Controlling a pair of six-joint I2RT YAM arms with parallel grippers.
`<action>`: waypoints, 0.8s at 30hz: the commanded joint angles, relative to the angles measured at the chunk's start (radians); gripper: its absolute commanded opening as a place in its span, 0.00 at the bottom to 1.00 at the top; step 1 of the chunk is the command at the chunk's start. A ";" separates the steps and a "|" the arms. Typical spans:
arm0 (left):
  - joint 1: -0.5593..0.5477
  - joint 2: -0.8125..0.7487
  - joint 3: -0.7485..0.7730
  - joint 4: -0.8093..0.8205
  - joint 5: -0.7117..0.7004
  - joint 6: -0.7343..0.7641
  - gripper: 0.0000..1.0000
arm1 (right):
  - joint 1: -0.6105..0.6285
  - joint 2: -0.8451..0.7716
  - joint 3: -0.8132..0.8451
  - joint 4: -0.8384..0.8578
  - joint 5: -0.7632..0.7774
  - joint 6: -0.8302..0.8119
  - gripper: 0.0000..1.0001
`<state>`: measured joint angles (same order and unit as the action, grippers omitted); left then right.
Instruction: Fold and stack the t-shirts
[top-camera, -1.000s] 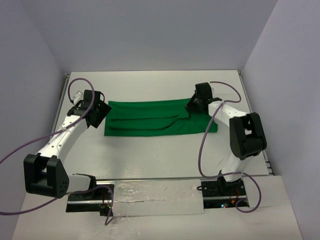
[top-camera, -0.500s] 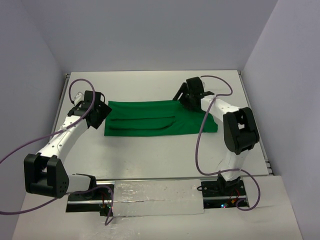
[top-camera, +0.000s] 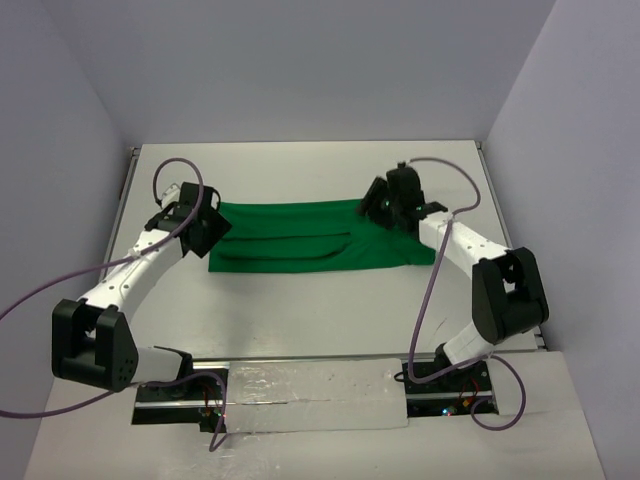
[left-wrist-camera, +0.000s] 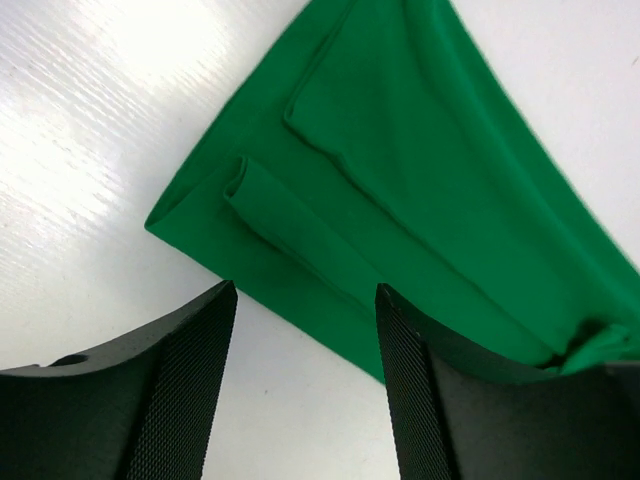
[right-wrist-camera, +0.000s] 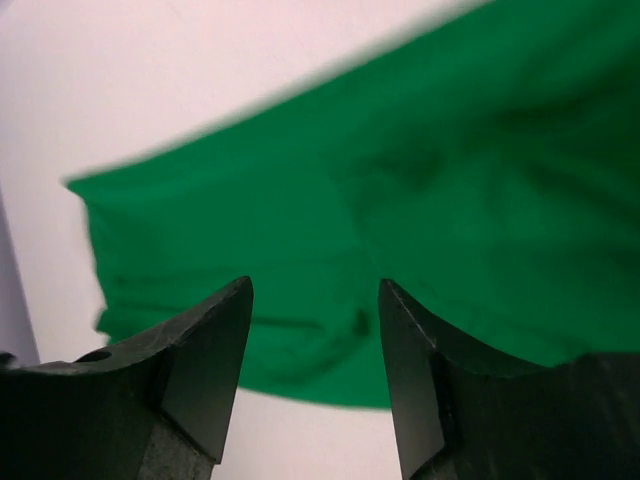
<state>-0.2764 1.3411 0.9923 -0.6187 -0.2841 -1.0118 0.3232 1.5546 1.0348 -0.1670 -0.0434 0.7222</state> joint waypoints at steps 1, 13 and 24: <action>-0.030 -0.005 -0.084 0.028 -0.034 0.016 0.59 | 0.036 -0.062 -0.135 0.058 -0.060 0.026 0.49; -0.029 0.142 -0.119 0.217 -0.094 -0.053 0.49 | 0.042 -0.176 -0.181 0.003 -0.037 0.007 0.50; -0.029 0.279 -0.069 0.257 -0.085 -0.068 0.40 | 0.042 -0.269 -0.233 -0.048 0.008 -0.009 0.51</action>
<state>-0.3016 1.5820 0.8806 -0.4031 -0.3527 -1.0631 0.3603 1.3018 0.8228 -0.1889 -0.0611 0.7337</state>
